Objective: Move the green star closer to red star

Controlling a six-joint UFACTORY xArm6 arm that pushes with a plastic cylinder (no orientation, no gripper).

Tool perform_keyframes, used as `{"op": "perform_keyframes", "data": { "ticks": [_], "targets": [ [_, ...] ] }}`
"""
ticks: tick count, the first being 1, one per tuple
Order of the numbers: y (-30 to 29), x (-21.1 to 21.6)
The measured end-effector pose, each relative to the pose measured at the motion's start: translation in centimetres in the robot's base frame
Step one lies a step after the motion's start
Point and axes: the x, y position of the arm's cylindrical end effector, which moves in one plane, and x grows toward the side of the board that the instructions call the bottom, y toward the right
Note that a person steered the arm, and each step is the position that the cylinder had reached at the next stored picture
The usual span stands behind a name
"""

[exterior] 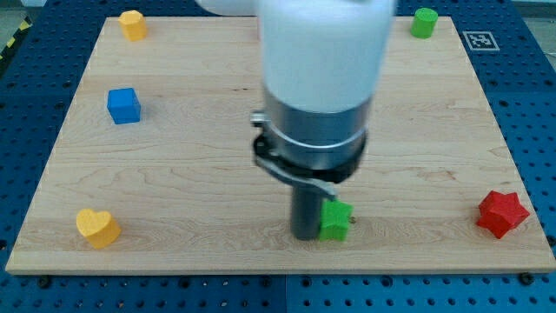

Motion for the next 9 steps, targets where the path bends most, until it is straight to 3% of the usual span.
{"op": "perform_keyframes", "data": {
  "ticks": [3, 5, 6, 9],
  "targets": [
    [10.1, 0.0],
    [6.6, -0.4],
    [7.0, -3.0],
    [14.2, -3.0]
  ]
}}
